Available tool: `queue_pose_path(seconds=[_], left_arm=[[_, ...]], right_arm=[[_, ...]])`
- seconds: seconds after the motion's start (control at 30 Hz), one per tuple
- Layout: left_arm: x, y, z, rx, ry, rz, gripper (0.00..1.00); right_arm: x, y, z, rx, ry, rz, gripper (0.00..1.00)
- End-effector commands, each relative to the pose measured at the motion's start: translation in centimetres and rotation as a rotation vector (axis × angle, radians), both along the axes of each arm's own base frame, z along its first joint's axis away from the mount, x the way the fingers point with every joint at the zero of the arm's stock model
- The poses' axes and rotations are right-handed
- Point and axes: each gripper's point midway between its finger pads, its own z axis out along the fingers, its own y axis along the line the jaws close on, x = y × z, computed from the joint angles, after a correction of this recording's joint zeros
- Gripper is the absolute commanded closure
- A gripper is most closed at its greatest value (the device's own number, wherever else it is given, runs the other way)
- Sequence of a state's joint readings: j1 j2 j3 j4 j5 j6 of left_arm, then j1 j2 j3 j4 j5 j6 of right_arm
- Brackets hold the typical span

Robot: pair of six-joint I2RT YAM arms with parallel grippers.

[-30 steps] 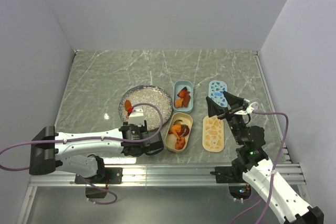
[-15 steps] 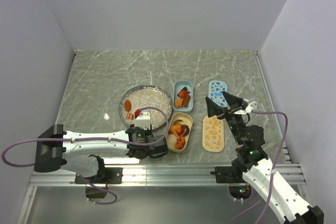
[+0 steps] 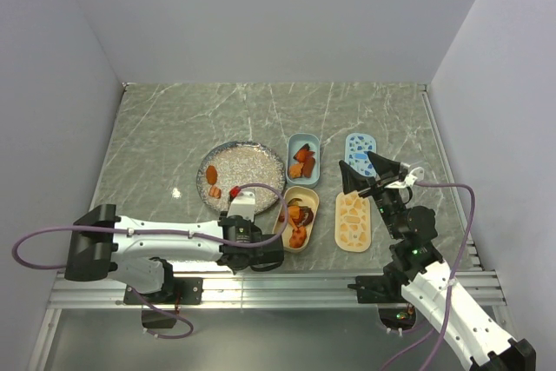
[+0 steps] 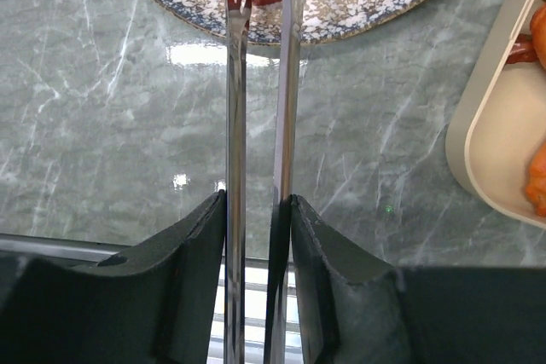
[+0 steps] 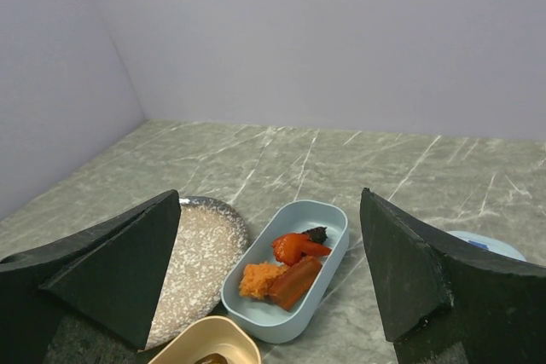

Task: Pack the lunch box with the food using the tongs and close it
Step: Pick up the food using the clamp

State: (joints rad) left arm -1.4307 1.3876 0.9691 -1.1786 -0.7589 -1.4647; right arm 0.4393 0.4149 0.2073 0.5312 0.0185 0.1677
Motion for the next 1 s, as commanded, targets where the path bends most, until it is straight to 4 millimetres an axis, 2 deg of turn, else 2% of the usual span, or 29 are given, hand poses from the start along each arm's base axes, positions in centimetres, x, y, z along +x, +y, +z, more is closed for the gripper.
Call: queue_pose_path(seconds=[0.0,0.2,0.4,0.63,0.8,0.83,0.93,0.97], left_arm=[[-0.1,-0.4,1.0,0.003,-0.004,0.006,0.6],[-0.2,0.1,0.9,0.028,0.004,0.012,0.62],[-0.2,0.3,1.0,0.04,0.002,0.014,0.69],[0.8,-0.6,2.9,0.012,-0.055,0.002,0.75],[2.4,-3.9,6.1,-0.021,-0.134,-0.08,0.74],[2.7,-5.5,7.3,-0.074,-0.153,-0.094,0.74],[3.6,-7.6,9.1,-0.079,-0.198,-0.167,0.74],[4.1,-9.1,10.4,-0.135,-0.222,-0.175,0.74]], right_arm=[[0.0,-0.2,1.3,0.026,-0.032,-0.005,0.07],[0.0,-0.3,1.3,0.028,-0.035,-0.008,0.08],[0.0,-0.2,1.3,0.028,-0.033,-0.006,0.07],[0.0,-0.3,1.3,0.03,-0.036,-0.006,0.07],[0.0,-0.5,1.3,0.038,-0.034,-0.016,0.07],[-0.1,-0.6,1.3,0.039,-0.037,-0.017,0.07],[0.0,-0.6,1.2,0.04,-0.032,-0.021,0.07],[0.0,-0.6,1.1,0.039,-0.03,-0.023,0.07]])
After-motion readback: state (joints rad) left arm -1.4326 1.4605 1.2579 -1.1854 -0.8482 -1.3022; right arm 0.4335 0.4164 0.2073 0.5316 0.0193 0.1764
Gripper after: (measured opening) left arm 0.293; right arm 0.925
